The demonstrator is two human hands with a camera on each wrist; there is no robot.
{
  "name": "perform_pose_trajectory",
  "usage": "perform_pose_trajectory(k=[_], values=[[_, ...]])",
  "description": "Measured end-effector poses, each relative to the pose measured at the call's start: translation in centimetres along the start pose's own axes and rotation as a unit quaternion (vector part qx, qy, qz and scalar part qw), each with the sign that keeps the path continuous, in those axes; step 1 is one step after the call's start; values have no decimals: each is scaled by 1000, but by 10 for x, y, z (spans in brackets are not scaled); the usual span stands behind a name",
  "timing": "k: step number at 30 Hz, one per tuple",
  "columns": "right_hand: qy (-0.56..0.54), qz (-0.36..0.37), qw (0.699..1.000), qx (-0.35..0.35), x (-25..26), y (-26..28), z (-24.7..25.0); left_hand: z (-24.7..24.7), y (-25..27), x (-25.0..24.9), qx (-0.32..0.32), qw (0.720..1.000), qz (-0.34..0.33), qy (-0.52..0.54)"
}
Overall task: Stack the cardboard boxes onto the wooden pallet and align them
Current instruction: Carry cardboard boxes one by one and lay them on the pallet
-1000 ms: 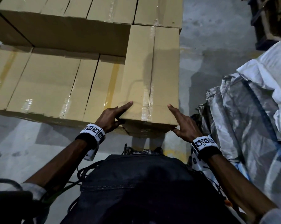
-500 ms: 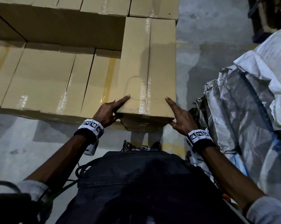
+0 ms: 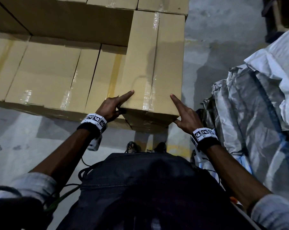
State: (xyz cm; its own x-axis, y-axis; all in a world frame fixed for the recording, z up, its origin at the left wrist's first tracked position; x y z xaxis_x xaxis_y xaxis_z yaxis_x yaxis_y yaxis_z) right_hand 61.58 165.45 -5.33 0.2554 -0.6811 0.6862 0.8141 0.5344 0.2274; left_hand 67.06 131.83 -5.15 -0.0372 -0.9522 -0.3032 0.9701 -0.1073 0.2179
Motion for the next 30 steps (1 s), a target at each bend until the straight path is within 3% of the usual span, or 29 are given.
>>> perform_pose_trajectory(k=[17, 24, 30], values=[[-38, -6, 999, -11, 0, 3, -2, -11, 9, -7, -18, 999, 28, 13], [-46, -36, 998, -33, 8, 3, 0, -8, 11, 8, -14, 998, -38, 53], [-12, -86, 993, -79, 27, 9, -10, 2, 51, 84, -2, 998, -27, 51]])
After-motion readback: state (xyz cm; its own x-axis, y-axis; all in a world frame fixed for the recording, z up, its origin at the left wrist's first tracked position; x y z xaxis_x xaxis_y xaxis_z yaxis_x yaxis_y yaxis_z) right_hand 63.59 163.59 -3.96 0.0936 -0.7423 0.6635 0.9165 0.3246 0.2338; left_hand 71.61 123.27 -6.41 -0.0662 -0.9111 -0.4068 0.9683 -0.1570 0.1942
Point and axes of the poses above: each hand's wrist, its own y-axis away from the middle knuckle, its own z-axis out of the back of the hand, x = y × z, the point moved 3 cm from there along -y, towards the middle knuckle, and after that the axes turned 15 degrees about -y, right-handed, at the moved point
